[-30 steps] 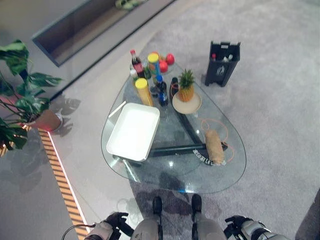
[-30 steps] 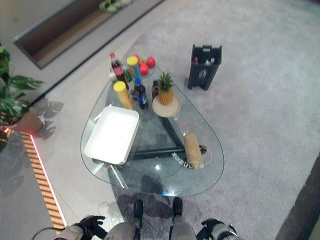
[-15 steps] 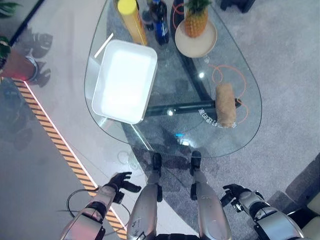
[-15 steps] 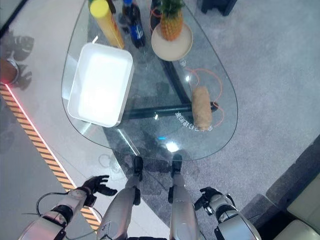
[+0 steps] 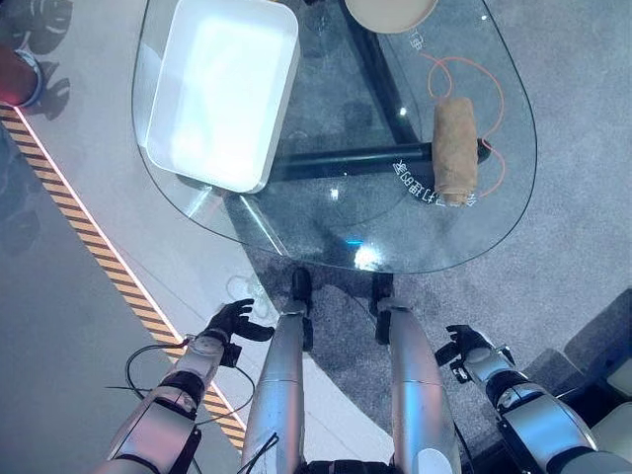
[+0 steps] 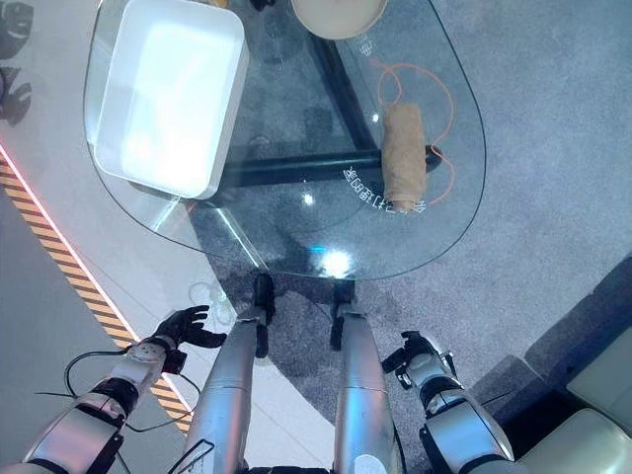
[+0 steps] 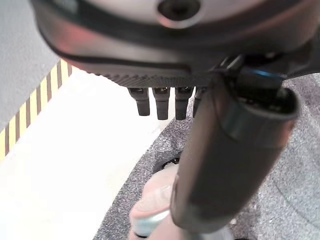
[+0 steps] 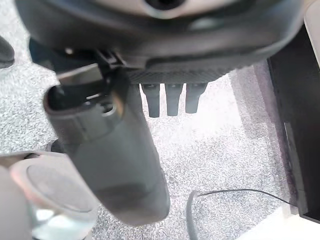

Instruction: Wipe the table with a cloth and put it in the basket.

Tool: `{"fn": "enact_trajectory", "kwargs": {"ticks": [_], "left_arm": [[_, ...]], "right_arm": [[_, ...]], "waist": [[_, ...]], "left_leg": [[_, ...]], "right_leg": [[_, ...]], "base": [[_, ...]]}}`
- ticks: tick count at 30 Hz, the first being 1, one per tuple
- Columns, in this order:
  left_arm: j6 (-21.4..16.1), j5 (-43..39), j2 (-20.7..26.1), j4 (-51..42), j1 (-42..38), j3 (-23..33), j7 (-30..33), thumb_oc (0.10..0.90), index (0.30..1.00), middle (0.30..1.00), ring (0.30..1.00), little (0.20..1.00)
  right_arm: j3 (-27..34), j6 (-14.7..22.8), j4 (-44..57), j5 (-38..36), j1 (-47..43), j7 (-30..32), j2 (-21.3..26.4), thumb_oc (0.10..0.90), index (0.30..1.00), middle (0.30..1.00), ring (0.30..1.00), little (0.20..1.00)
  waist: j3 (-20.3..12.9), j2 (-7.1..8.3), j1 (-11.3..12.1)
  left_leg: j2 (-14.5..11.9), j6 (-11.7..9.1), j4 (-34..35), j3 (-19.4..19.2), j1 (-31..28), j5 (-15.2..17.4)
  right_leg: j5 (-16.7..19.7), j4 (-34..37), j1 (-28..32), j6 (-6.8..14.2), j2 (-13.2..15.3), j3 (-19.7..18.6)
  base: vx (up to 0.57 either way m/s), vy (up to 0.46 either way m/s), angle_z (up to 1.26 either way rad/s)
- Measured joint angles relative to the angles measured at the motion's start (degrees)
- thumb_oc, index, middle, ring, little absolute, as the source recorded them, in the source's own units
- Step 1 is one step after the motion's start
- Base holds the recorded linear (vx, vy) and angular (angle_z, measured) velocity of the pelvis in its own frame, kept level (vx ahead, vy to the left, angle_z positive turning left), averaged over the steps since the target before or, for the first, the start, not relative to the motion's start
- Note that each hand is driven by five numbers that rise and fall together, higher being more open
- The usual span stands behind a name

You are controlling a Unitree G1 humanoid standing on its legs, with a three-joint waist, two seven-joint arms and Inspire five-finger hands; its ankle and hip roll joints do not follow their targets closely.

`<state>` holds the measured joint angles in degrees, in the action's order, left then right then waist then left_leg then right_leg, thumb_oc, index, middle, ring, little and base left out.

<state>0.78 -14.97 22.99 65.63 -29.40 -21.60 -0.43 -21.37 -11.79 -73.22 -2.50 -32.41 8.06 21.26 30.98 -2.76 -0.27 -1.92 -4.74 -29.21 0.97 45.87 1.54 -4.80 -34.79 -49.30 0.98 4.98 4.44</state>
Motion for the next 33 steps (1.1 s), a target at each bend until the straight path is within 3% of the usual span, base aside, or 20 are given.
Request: {"fn": "enact_trajectory", "kwargs": {"ticks": [12,20,23,28,33], "left_arm": [[-0.58,0.04,0.13,0.35,0.02,0.45,-0.08,0.800,0.900,0.900,0.900,0.900],[-1.62,0.03,0.20,0.63,0.34,0.02,-0.08,0.800,0.900,0.900,0.900,0.900],[-2.16,0.00,0.22,0.59,0.67,-0.21,0.28,0.800,0.900,0.900,0.900,0.900],[-2.52,-0.06,0.24,0.60,0.86,-0.49,1.07,0.800,0.900,0.900,0.900,0.900],[-2.75,-0.13,0.28,0.63,0.87,-1.32,1.07,0.800,0.900,0.900,0.900,0.900]], "right_arm": [[0.56,2.99,-0.25,-2.85,-0.07,2.73,0.11,0.800,0.900,0.900,0.900,0.900],[9.18,11.38,2.11,-16.14,-0.23,13.93,3.35,0.800,0.900,0.900,0.900,0.900],[12.67,15.59,7.78,-20.06,-0.19,20.05,5.42,0.800,0.900,0.900,0.900,0.900],[13.49,20.50,16.86,-20.79,-3.25,28.43,7.42,0.800,0.900,0.900,0.900,0.900],[13.39,21.94,20.93,-21.93,-8.60,31.85,8.15,0.800,0.900,0.900,0.900,0.900]], "waist": [[0.02,0.11,0.02],[0.12,0.50,0.02],[0.12,0.54,-0.14],[0.15,0.79,-0.09],[0.12,0.88,0.23]], "left_leg": [[-0.11,-0.01,1.59,1.37,0.77,0.01],[-0.01,-0.01,1.11,1.37,0.25,-0.02],[0.00,0.04,0.95,1.35,0.08,-0.05],[0.21,0.06,0.09,1.33,0.05,-0.10],[0.33,0.19,0.08,1.35,-0.05,0.09]], "right_leg": [[0.09,2.64,-0.17,0.17,-0.92,0.34],[0.09,1.90,0.36,0.16,-0.85,0.29],[0.11,1.71,0.62,0.13,-0.90,0.27],[0.07,0.94,0.68,0.00,-0.96,0.28],[-0.07,0.86,0.91,0.03,-0.82,0.39]], "base": [[0.01,-0.007,-0.01],[0.02,-0.013,0.01],[0.01,-0.006,0.02],[0.00,-0.008,0.03],[0.00,-0.002,0.01]]}}
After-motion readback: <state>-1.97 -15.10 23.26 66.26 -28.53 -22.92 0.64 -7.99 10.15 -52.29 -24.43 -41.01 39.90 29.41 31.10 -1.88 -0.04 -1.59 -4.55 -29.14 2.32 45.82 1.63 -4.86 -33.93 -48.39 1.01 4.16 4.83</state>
